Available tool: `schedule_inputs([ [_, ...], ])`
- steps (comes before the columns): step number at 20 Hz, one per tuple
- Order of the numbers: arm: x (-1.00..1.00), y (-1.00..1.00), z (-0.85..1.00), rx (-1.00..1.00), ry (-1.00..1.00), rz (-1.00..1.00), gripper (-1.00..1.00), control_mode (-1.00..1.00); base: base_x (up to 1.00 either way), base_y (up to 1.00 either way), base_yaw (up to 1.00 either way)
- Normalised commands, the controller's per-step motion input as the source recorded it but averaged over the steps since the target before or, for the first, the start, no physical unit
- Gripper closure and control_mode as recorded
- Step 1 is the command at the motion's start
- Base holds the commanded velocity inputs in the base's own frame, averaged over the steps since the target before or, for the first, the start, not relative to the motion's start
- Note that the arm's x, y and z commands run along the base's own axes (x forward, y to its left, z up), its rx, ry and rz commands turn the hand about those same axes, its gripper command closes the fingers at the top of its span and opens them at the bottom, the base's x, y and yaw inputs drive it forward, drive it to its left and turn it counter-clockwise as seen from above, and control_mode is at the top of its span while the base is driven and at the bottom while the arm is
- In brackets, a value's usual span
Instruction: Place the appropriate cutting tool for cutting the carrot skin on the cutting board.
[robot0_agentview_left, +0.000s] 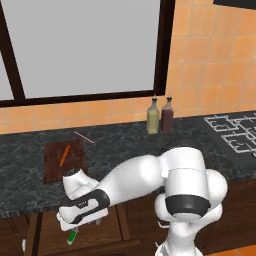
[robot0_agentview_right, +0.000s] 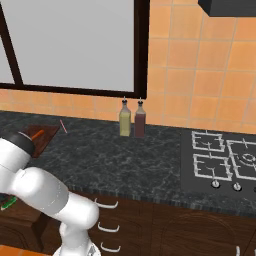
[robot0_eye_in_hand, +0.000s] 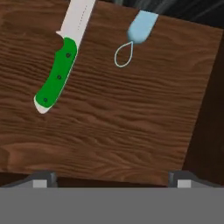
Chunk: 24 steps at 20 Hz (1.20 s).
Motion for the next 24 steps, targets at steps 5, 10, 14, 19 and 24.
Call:
schedule_inputs([
  [5,-0.12,0.15,-0.72,0.0,0.03,0.0,-1.0,-1.0,0.0,0.0,0.0],
  [10,-0.18,0.13,-0.52,-0.01,0.11,0.0,-1.0,-1.0,0.0,0.0,0.0],
  [14,-0.58,0.03,-0.15,0.0,0.1,0.0,-1.0,-1.0,0.0,0.0,0.0],
  [19,-0.9,0.01,0.0,0.0,0.08,0.0,-1.0,-1.0,0.0,0.0,0.0],
  [24,-0.96,0.0,0.0,0.0,0.1,0.0,-1.0,-1.0,0.0,0.0,0.0],
])
